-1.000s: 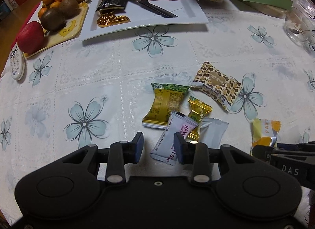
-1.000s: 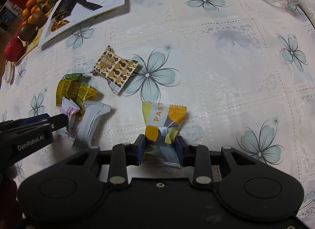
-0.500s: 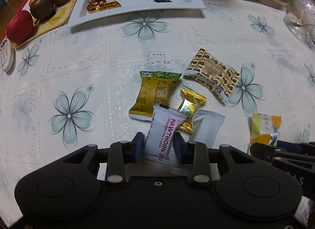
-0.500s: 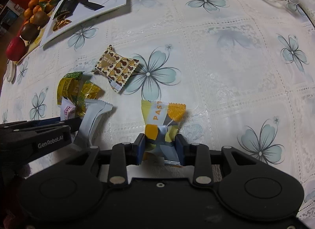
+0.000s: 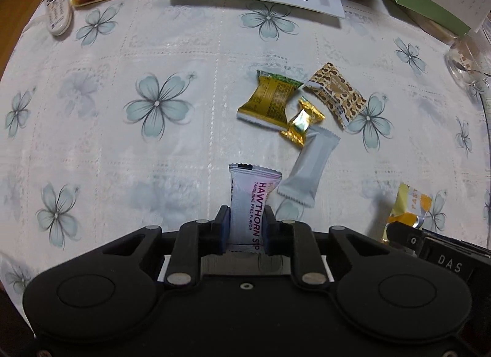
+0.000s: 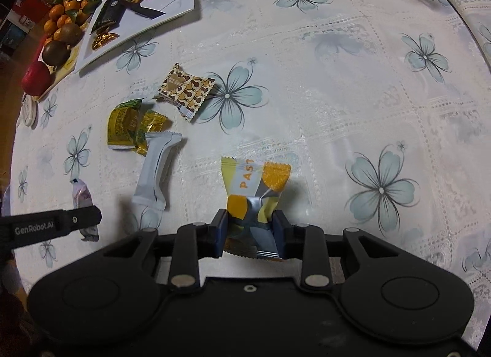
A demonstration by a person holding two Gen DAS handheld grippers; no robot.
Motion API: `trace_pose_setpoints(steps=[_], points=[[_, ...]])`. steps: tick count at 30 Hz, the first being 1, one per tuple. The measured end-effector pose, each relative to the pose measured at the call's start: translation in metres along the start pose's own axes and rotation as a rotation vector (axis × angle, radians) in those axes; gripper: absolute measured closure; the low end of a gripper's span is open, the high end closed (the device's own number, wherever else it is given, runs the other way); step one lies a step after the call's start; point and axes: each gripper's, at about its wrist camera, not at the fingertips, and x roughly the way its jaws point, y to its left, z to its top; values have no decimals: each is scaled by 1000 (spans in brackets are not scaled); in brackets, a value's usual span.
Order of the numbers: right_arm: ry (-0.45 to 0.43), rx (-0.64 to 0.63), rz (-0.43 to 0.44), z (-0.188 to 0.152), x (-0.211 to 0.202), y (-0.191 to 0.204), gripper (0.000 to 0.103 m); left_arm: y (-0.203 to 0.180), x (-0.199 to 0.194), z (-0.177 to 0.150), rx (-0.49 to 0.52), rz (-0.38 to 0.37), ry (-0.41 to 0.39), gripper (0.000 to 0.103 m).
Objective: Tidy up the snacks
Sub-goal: 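Carry both held snacks back over the gold tray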
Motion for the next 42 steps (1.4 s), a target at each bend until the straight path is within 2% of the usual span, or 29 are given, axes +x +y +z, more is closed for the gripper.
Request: trace_pose_setpoints(steps=[5, 12, 16, 23, 29, 36, 42], points=[[-32, -2, 41, -35, -46, 3, 70, 7, -36, -41, 6, 25, -23, 75], [-97, -21, 114, -103, -101, 9, 70, 15, -68, -110, 31, 73, -89, 75], [-116, -26, 130, -145, -116, 10, 70, 22, -72, -145, 22, 45, -93, 75], [-100, 1, 152, -206, -117, 4, 70, 25, -64, -194, -3, 20, -86, 76], [-87, 40, 120, -238, -110, -4, 70, 27, -54, -219, -38, 43, -87, 75], [-32, 40, 94, -254, -97, -12, 70, 27, -42, -236, -43, 125, -88, 75], [5, 34, 74, -254, -87, -14, 70, 16, -31, -238, -2, 148, -59, 75]])
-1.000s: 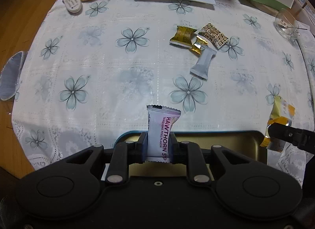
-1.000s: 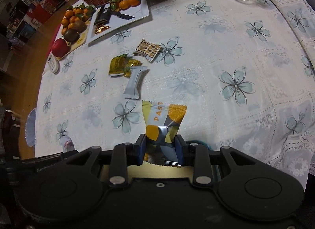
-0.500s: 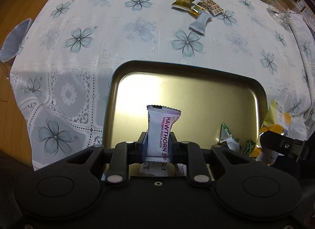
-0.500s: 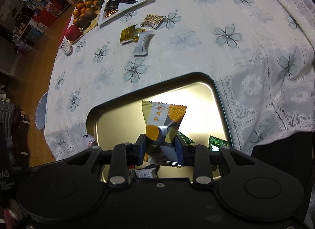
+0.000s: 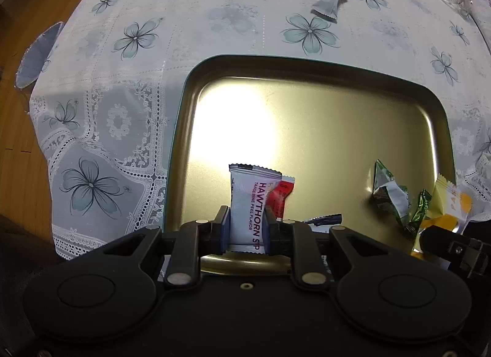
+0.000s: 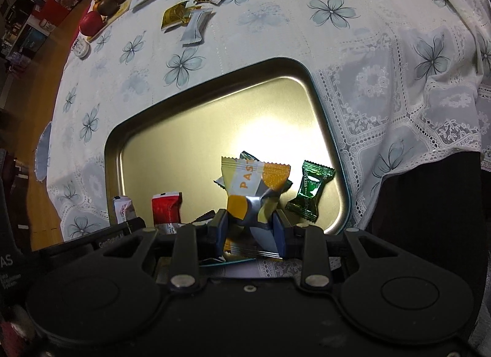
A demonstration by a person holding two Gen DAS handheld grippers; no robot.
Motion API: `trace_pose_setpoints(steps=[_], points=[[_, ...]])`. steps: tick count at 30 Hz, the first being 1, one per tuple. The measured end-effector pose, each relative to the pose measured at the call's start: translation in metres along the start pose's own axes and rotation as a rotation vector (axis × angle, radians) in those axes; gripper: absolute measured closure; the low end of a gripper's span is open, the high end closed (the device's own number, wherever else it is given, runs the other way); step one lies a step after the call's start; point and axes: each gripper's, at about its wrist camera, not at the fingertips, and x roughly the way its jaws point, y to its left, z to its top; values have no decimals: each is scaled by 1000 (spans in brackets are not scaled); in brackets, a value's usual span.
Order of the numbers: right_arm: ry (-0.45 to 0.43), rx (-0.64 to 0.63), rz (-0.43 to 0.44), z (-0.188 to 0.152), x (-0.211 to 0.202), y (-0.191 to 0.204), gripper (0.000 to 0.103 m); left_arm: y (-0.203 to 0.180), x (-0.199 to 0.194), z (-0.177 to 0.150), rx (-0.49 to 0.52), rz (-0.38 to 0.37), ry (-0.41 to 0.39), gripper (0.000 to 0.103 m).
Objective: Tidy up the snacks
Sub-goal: 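Carry both held snacks back over the gold tray, then open both tools to drop the snacks into the tray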
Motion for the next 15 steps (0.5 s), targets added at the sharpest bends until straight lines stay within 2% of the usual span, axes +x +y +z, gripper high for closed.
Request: trace_pose_setpoints(steps=[9, 15], points=[[25, 11, -24, 15, 4, -3, 70, -12, 9, 15, 26, -38, 74, 75], [18, 24, -28, 33, 1, -2, 70, -16, 6, 32, 32, -39, 79, 75]])
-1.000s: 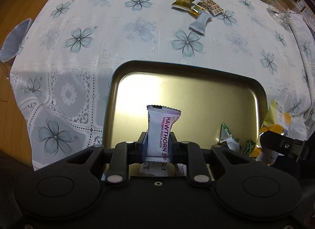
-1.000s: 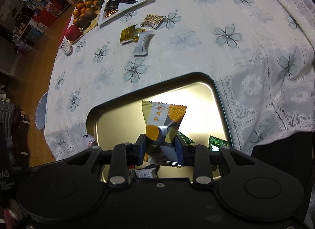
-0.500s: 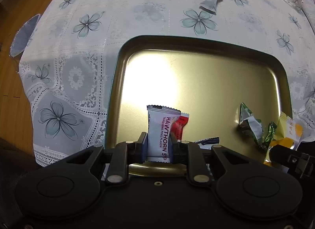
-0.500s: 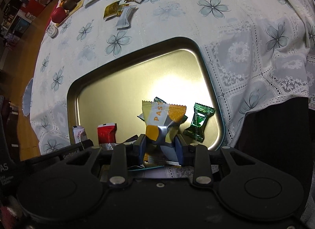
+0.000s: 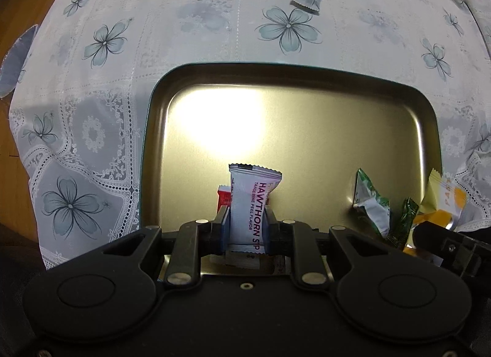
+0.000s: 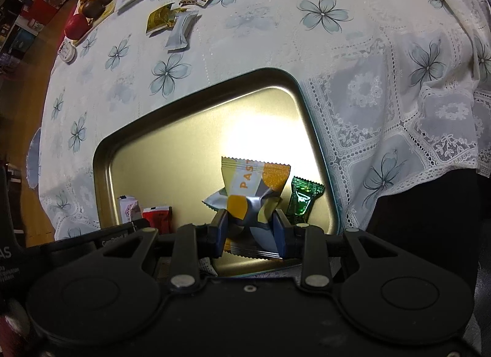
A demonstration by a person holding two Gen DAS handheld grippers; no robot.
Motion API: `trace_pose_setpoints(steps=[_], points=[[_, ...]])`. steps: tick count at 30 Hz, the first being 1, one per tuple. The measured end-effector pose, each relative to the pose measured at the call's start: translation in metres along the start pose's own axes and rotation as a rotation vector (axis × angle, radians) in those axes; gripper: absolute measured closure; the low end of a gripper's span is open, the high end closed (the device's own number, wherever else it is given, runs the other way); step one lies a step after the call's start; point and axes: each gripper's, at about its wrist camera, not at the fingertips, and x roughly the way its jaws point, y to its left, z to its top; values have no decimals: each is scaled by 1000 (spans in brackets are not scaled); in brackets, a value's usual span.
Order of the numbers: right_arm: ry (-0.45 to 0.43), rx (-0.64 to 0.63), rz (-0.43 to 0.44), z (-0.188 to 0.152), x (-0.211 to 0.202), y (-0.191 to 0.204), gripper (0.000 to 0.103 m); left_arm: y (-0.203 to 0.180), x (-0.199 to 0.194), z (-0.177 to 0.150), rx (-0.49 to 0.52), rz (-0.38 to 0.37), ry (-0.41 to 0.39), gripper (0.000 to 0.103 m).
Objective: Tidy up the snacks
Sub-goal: 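Open both tools to drop the snacks into the tray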
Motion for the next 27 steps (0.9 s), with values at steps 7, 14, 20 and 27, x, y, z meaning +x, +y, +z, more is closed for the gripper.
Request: trace_pose_setpoints(steps=[7, 14, 20, 27], points=[[-48, 5, -5, 21, -8, 5, 70, 1, -11, 23, -8, 15, -34, 74], [-79, 5, 15, 34, -13, 12, 68, 12, -19, 32, -49, -12, -53, 69], [-80, 8, 18, 33, -13, 15, 66, 19, -15, 29, -73, 5, -35, 69], [-40, 9, 5, 25, -4, 11, 66, 17, -9, 19, -56, 31, -12, 69]])
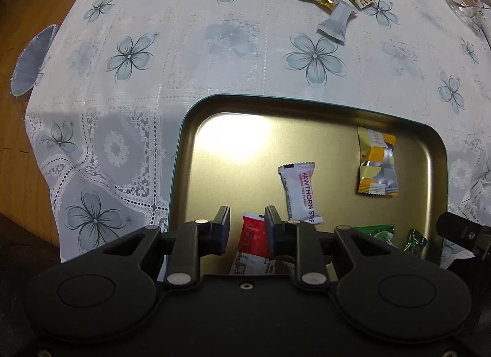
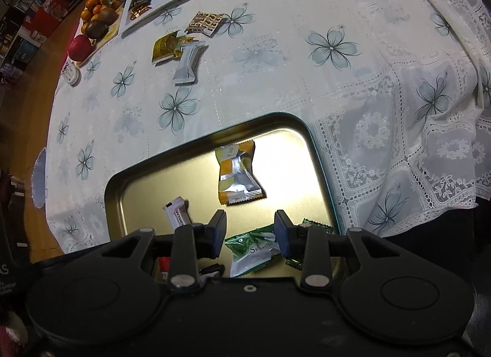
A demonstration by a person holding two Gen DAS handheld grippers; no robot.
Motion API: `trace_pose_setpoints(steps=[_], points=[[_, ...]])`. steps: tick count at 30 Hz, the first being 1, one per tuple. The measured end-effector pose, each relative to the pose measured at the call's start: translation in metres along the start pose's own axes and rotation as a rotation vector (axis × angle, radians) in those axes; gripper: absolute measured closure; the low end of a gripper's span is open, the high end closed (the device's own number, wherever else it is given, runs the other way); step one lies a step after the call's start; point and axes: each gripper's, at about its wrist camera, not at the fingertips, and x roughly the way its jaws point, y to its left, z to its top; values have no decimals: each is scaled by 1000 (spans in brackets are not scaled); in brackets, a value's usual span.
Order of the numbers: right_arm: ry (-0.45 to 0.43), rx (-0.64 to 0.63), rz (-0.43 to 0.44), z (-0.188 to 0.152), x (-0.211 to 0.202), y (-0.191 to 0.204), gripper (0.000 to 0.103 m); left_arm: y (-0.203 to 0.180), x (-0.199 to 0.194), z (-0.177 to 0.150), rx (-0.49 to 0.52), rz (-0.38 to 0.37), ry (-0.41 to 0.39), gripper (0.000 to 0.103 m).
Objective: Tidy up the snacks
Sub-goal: 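Open both tools to drop the snacks into the tray, then lift both open tools from the tray toward the snack pile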
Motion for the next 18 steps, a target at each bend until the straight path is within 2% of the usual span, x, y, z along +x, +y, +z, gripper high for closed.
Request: trace_pose_setpoints(steps=[18], points=[[28, -38, 12, -20, 0, -1, 66, -7, 2, -30, 36, 28, 11, 69]])
